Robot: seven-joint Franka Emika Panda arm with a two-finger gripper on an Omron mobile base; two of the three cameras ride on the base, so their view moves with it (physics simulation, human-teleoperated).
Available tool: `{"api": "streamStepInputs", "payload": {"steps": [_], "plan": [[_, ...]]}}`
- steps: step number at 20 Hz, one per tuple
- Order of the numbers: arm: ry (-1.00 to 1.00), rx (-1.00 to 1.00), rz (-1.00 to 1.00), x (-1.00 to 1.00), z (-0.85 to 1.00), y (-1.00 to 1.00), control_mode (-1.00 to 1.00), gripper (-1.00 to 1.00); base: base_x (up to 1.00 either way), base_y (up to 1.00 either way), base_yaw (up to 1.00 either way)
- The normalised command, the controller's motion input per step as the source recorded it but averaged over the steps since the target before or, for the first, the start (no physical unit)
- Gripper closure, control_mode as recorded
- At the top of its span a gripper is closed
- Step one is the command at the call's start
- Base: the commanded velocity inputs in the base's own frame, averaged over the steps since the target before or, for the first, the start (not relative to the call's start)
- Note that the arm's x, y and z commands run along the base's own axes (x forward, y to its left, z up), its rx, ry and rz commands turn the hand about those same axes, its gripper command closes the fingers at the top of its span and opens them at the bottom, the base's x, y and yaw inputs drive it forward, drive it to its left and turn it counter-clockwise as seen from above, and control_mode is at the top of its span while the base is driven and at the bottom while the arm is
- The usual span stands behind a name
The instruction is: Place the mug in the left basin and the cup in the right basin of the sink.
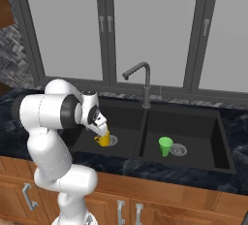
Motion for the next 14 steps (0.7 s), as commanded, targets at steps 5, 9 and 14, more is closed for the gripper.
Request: {"api": "streamStepInputs", "payload": {"steps": [5, 9, 14], "plan": [[-0.01, 0.00, 0.15, -0.35, 0.37, -0.03, -1.00, -1.00, 0.00, 0.00, 0.00], [-0.03, 0.00, 0.14, -0.34, 0.39, -0.01, -1.00, -1.00, 0.00, 0.00, 0.00], [-0.07, 0.00, 0.13, -0.36, 0.38, -0.01, -1.00, -1.00, 0.00, 0.00, 0.00]]}}
